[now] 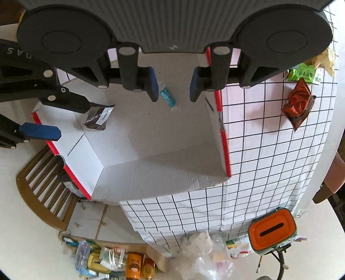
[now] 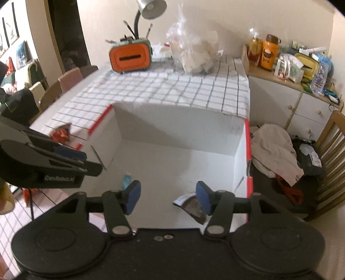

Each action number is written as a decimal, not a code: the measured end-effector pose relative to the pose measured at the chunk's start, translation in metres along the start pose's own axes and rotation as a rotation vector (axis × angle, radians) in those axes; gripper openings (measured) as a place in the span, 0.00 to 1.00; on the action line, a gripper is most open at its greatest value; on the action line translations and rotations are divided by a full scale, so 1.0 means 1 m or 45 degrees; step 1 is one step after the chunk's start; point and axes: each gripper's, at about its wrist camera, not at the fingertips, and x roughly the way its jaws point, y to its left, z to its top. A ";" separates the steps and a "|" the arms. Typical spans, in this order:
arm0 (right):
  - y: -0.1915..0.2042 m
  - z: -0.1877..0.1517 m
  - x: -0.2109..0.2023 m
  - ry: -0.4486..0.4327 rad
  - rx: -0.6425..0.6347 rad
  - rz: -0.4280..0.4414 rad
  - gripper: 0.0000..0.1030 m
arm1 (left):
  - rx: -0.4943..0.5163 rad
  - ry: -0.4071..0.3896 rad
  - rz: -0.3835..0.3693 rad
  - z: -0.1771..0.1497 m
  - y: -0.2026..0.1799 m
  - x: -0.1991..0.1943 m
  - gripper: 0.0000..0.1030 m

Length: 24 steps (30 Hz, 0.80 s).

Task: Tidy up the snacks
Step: 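Open both tools to drop the candy and dark packet into the box, then move both tools back to the snack pile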

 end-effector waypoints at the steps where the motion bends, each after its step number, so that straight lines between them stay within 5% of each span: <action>1: 0.005 0.001 -0.004 -0.015 -0.008 0.000 0.59 | -0.008 -0.008 -0.007 -0.002 0.004 -0.004 0.40; 3: 0.013 0.002 -0.009 -0.032 -0.015 0.006 0.60 | -0.028 -0.040 -0.006 -0.006 0.011 -0.012 0.61; 7: 0.031 0.003 -0.019 -0.071 -0.015 0.019 0.74 | -0.022 -0.098 0.000 -0.015 0.025 -0.030 0.61; 24: 0.118 -0.002 -0.040 -0.162 -0.002 0.087 0.98 | -0.081 -0.275 -0.040 -0.072 0.114 -0.089 0.83</action>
